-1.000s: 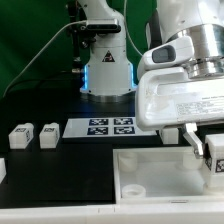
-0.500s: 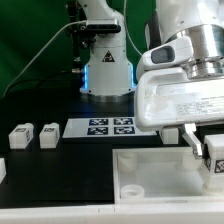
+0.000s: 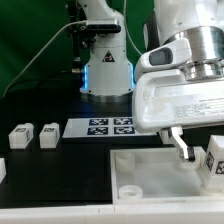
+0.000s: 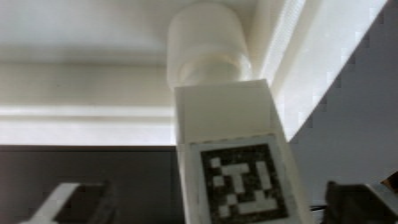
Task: Assemble one leg
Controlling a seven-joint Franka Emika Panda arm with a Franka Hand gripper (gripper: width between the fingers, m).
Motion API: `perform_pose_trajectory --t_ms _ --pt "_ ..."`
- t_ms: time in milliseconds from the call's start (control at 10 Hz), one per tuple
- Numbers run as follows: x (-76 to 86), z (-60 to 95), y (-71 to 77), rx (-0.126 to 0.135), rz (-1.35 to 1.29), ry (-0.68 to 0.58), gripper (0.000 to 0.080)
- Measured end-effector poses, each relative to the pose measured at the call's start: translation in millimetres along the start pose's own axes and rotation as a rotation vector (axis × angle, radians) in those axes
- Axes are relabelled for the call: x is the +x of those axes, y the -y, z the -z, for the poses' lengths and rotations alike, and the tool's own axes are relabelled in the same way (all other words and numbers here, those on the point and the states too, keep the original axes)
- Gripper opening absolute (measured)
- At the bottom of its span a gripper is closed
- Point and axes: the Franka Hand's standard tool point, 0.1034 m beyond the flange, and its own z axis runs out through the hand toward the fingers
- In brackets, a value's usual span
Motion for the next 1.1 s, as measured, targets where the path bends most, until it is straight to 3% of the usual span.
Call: perform_pose_trajectory --t_ms 200,1000,1100 --pt "-0.1 -0.1 0.0 0.0 0.0 0.0 0.0646" --pt "-0.9 0.6 0.3 0.001 -0.008 0.015 0.0649" --pt "0.2 10.4 3.6 0.012 -0.044 0.089 0.0649"
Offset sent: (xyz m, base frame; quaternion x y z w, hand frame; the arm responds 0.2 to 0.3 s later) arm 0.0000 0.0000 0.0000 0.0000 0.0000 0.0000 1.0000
